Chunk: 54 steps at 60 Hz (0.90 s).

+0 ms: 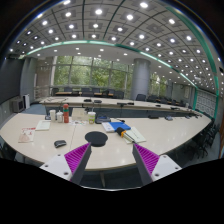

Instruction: Arrange mouse

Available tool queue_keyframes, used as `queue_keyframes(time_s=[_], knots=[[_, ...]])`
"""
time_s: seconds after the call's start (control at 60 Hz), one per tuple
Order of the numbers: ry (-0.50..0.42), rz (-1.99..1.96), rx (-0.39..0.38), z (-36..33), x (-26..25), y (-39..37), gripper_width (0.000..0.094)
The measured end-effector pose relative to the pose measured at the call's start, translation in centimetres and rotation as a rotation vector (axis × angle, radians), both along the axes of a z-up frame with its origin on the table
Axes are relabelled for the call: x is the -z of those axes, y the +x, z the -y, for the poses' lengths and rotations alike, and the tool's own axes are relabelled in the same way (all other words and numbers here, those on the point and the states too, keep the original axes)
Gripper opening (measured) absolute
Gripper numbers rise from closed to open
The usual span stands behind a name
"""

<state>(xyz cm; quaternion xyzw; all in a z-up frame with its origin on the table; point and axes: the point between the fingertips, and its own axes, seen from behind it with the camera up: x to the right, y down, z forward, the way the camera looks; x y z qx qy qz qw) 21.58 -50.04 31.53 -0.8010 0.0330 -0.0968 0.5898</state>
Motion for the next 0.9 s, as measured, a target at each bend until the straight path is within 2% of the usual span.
queue_keyframes(time_s=[0.233,0.517,0.633,0.9], knots=[[-0.059,-0.005,-0.016,0.1,3.9,-2.3,0.0854],[-0.190,-0.045,-0.111,-1.8,14.6,-9.8,0.0856],[-0.235,-0.100,-0.166,-5.2,19.0,-15.8,0.0854],[-0.238,-0.152,-0.270,-18.0,25.1,-28.8,0.0854]])
